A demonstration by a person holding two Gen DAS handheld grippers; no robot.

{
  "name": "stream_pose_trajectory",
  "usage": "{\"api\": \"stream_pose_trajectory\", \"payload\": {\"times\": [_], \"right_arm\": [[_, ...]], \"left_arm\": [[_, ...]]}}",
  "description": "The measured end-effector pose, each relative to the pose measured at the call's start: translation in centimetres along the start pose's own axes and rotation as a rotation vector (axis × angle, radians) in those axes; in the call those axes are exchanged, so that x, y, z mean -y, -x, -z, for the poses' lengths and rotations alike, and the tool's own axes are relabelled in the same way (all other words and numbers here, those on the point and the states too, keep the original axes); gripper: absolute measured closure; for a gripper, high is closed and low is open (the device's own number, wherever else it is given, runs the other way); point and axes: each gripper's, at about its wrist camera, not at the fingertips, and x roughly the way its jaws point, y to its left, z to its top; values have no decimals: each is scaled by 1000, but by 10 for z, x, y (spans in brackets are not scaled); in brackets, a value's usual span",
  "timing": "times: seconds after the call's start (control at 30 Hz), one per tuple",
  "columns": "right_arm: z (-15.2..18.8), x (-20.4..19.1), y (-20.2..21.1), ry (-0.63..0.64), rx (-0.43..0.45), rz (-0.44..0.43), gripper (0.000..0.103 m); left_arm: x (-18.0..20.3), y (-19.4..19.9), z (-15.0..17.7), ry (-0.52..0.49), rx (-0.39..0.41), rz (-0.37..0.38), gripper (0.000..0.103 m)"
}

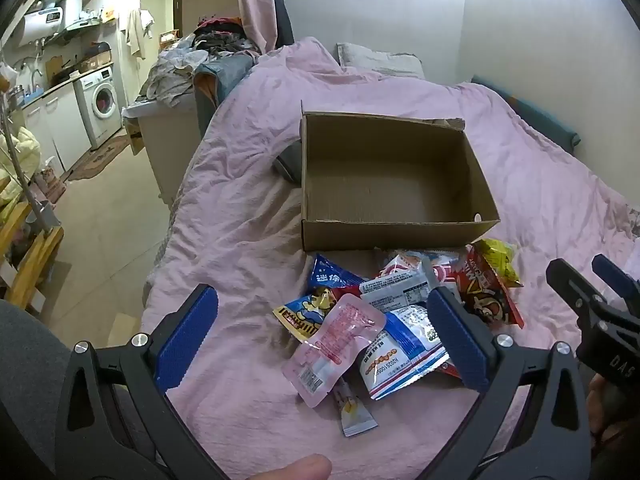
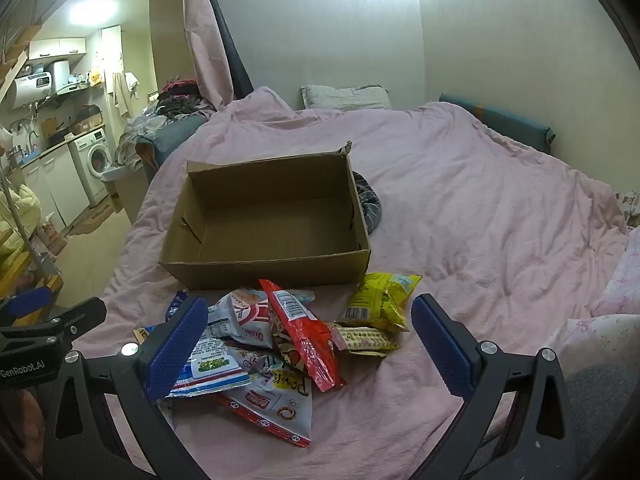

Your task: Organize snacks

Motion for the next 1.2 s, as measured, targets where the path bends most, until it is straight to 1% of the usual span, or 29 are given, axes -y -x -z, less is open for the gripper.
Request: {"api": "stream_pose_trajectory", "payload": {"times": [1.2], "right_arm": [[2, -2, -3, 7, -11, 7, 0]], "left_arm": [[0, 0, 0, -2, -4, 2, 0]]}}
